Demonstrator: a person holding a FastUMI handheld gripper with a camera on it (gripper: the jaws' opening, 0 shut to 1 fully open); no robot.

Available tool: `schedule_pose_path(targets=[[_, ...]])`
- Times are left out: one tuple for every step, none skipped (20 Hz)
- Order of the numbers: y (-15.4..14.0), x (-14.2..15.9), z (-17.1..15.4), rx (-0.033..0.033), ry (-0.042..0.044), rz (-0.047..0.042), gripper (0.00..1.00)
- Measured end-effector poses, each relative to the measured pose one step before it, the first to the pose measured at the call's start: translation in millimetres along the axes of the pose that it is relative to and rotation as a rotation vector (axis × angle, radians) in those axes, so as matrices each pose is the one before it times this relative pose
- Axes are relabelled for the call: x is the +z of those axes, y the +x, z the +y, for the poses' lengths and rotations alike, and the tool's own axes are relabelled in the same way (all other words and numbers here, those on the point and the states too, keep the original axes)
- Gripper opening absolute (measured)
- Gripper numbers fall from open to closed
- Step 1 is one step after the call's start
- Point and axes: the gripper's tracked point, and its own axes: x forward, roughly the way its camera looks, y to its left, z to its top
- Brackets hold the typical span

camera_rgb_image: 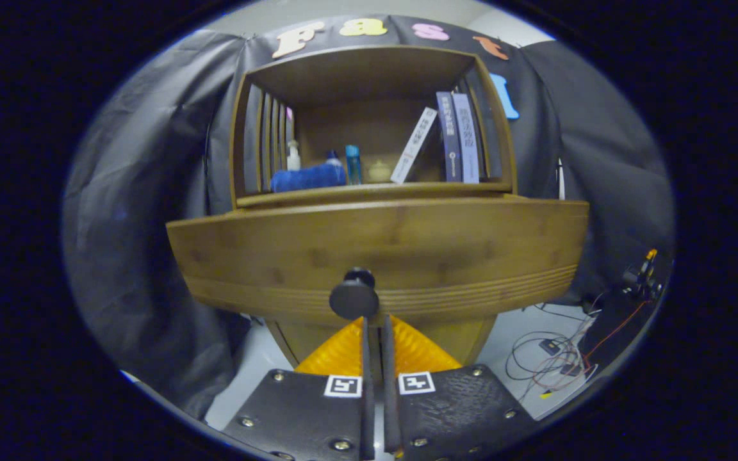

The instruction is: Pull open the drawer, take out the items inside it, and place them on the countertop above the cabinet.

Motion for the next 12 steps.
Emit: schedule_pose_path(targets=[[-0.66,10.24,-4.63,-0.01249,0.01622,-0.03069,0.07],[-1.21,10.05,-1.47,-0.00088,0.02059,-0.03008,0.07],[-3.07,9.35,2.83,0.01257,0.01008,-0.02097,0.10],[-0.45,-1.77,3.82,0.01044,-0.00535,-0.00094,0.21],[2.25,0.64,1.28,-0.00060,-0.01536,0.00884,0.32],[-0.76,2.90,-0.12,0.00107,-0.00848,-0.00433,0.42],[-1.29,6.29,3.38,0.01219,0.00397,-0.01756,0.53],[0.78,3.24,1.93,0.00334,0.00600,-0.01022,0.63],[0.32,3.13,3.32,0.00871,0.01598,0.00165,0.67],[3.73,1.90,1.50,0.00124,0.01032,0.00052,0.70],[2.43,4.95,-0.13,-0.00751,0.00260,-0.00291,0.73],[-0.28,6.33,-0.20,-0.01072,0.00292,-0.00563,0.76]])
